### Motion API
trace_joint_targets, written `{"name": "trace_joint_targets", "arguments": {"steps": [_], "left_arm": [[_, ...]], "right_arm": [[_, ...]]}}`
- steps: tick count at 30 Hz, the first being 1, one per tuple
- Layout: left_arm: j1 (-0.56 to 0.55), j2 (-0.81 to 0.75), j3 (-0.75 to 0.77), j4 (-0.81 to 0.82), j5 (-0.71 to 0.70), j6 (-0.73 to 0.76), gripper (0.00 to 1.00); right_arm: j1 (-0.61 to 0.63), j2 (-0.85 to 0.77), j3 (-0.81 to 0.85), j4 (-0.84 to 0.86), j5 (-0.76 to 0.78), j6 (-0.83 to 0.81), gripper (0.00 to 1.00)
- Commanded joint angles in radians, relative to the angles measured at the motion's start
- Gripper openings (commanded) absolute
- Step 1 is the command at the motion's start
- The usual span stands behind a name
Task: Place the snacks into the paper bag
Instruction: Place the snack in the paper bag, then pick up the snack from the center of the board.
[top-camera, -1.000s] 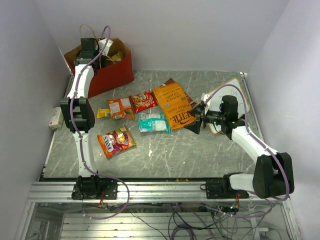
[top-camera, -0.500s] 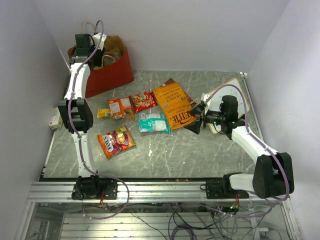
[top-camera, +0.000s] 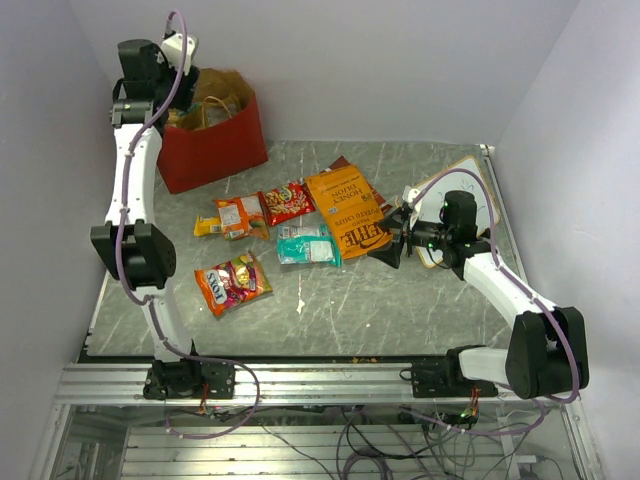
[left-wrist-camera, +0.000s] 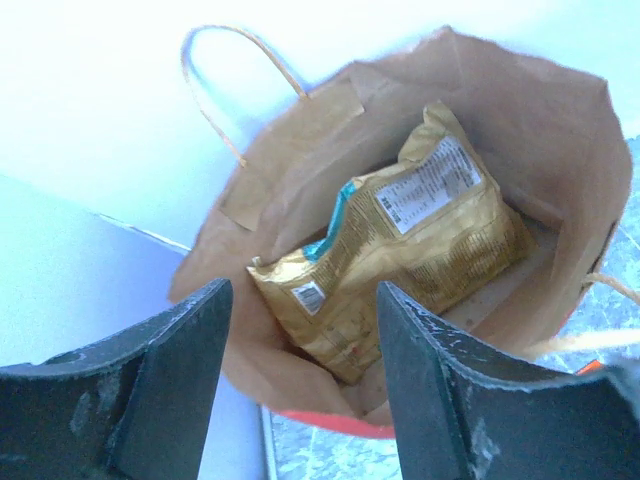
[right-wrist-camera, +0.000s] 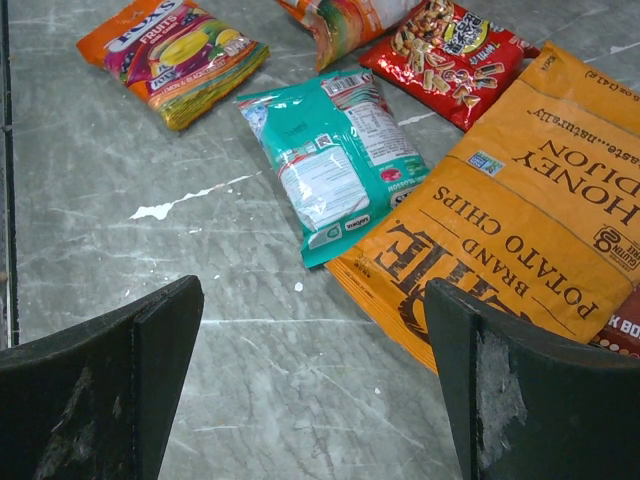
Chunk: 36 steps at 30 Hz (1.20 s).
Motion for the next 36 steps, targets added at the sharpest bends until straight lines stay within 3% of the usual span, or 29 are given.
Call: {"name": "trace_joint_targets", "arguments": {"steps": [1, 11, 19, 31, 36], "left_arm": [[0.016, -0.065, -0.019, -0.038, 0.013, 0.07, 0.72], [0.111, -0.045, 0.14, -0.463, 0.308, 0.405, 0.92], [0.113, 0.006, 0.156, -0.592, 0.378, 0.557, 0.97], [0.052, 0.081, 0.173, -0.573, 0.386, 0.59, 0.95], [0.033, 0.109, 0.182, -0.593, 0.379, 0.598, 0.8]], "right_arm": [[-0.005, -0.023, 0.021, 0.012, -0.002, -0.002, 0.92], [-0.004, -0.022, 0.03, 0.001, -0.01, -0.007, 0.92], [0.0, -0.016, 0.027, 0.001, -0.004, -0.011, 0.92], [0.0, -0.011, 0.023, 0.002, 0.0, -0.013, 0.93], [0.0, -0.01, 0.021, 0.001, 0.004, -0.019, 0.93]]}}
